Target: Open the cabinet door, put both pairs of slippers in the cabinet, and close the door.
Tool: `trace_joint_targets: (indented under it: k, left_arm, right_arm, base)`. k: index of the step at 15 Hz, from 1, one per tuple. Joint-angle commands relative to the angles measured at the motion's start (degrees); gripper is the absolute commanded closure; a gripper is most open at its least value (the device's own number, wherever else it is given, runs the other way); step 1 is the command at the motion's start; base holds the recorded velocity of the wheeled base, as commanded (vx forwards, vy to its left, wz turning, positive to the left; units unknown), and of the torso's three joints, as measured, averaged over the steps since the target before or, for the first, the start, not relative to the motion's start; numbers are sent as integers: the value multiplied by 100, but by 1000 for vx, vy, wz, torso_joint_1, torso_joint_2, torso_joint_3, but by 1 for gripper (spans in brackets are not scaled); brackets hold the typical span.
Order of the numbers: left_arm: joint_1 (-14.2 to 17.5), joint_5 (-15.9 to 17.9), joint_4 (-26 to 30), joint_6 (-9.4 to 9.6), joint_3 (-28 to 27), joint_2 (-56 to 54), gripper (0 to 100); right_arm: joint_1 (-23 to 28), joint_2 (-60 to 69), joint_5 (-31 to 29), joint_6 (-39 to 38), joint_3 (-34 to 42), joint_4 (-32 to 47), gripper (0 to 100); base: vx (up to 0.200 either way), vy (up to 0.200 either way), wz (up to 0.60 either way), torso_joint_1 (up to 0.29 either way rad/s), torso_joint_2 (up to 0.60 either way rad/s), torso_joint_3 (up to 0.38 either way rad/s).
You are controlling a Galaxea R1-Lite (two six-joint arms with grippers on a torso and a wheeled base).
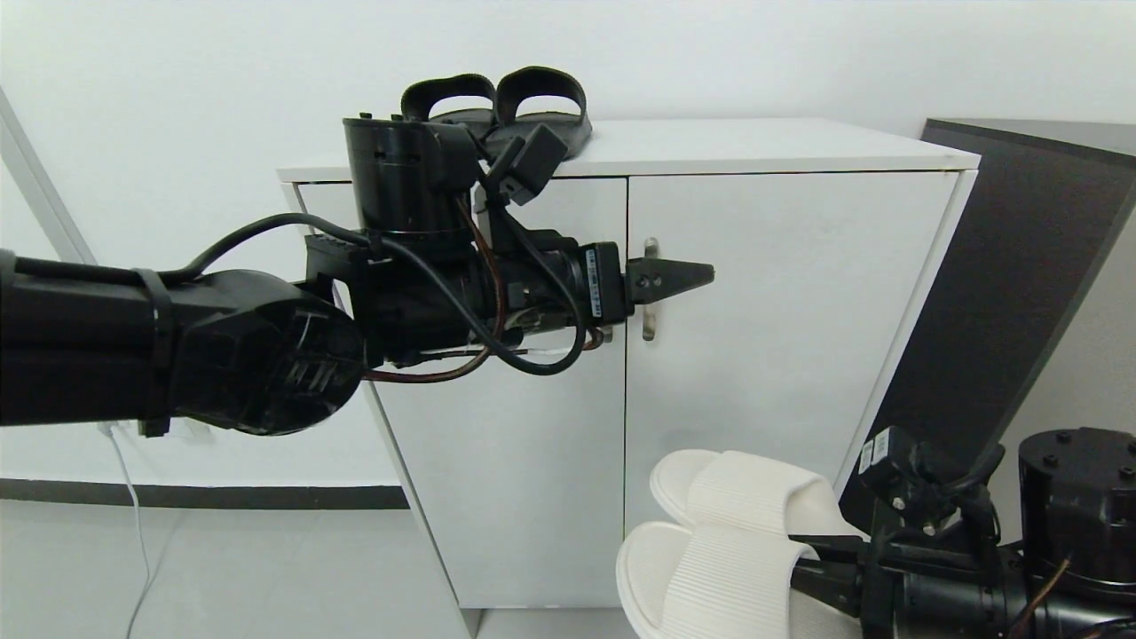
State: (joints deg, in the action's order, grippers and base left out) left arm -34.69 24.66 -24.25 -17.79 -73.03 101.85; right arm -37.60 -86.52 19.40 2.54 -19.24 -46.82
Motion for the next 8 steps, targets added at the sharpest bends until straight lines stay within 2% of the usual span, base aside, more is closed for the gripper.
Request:
trace_joint_targets:
  k: [1,4,8]
  left_arm:
    - [15,-84,-1,3,-71,72,0]
    - [-2,-330,8,3,-361,318,0]
    - [-116,-436,17,12,-607,625,0]
  right_arm:
    - [-2,-6,3,1,-1,-2,100]
    - [-11,-14,3,1,8,7,100]
    - [-2,-14,3,1,8,7,100]
  base:
    - [0,0,0,0,0,0]
    - [0,0,0,0,0,0]
    - [0,0,0,0,0,0]
